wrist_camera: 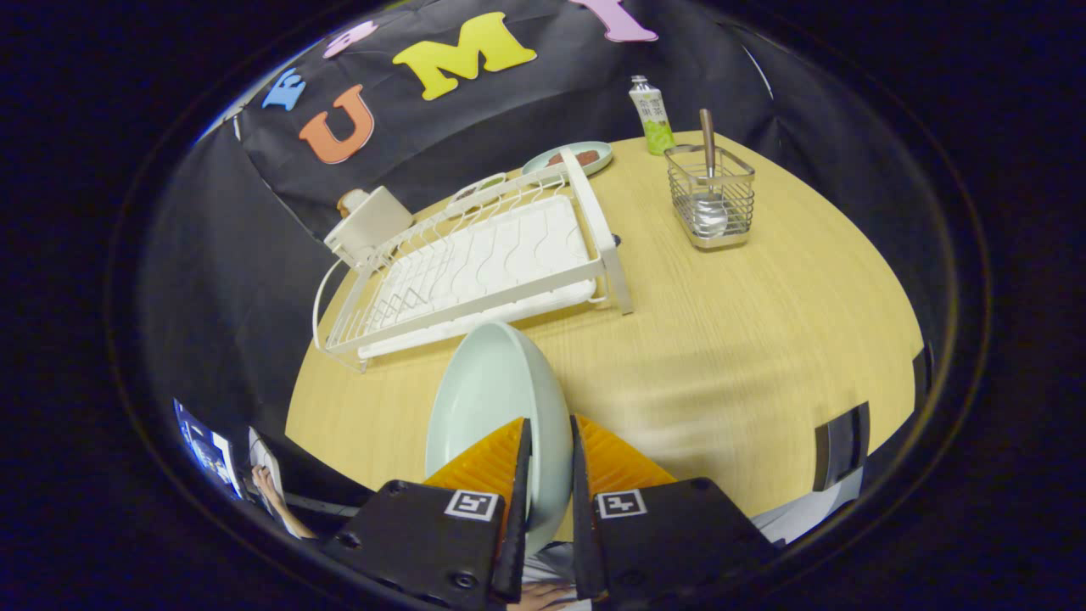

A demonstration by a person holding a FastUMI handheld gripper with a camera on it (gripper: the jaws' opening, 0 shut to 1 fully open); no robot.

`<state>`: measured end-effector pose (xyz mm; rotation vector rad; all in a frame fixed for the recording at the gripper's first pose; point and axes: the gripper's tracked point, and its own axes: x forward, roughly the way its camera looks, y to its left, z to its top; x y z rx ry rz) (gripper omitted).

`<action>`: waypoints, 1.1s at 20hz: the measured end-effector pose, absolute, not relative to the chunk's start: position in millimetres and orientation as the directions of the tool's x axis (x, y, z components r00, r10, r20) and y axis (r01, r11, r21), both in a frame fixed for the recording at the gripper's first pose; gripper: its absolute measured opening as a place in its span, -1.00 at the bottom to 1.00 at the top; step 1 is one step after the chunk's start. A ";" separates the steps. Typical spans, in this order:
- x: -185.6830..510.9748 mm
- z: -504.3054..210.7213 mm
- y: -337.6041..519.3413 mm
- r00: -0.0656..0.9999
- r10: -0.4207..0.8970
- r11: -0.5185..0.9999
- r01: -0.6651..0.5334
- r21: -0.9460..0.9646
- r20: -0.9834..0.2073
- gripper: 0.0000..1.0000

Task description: Take the plate from the dish rack, then take the spoon from the basket and place it into the plate.

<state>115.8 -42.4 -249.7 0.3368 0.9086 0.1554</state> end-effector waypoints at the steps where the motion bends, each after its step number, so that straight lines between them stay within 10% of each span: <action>1: 116.5 -254.5 -45.4 0.609 0.270 0.937 0.014 0.349 -0.746 -0.38; 7: 136.4 -260.2 -70.3 0.704 0.162 0.952 0.074 0.298 -0.691 -0.21; 13: 148.8 -236.1 -114.6 0.813 -0.011 0.974 0.141 0.177 -0.582 0.79; 22: 197.5 -204.2 -183.6 0.885 -0.107 0.982 0.165 0.090 -0.452 0.92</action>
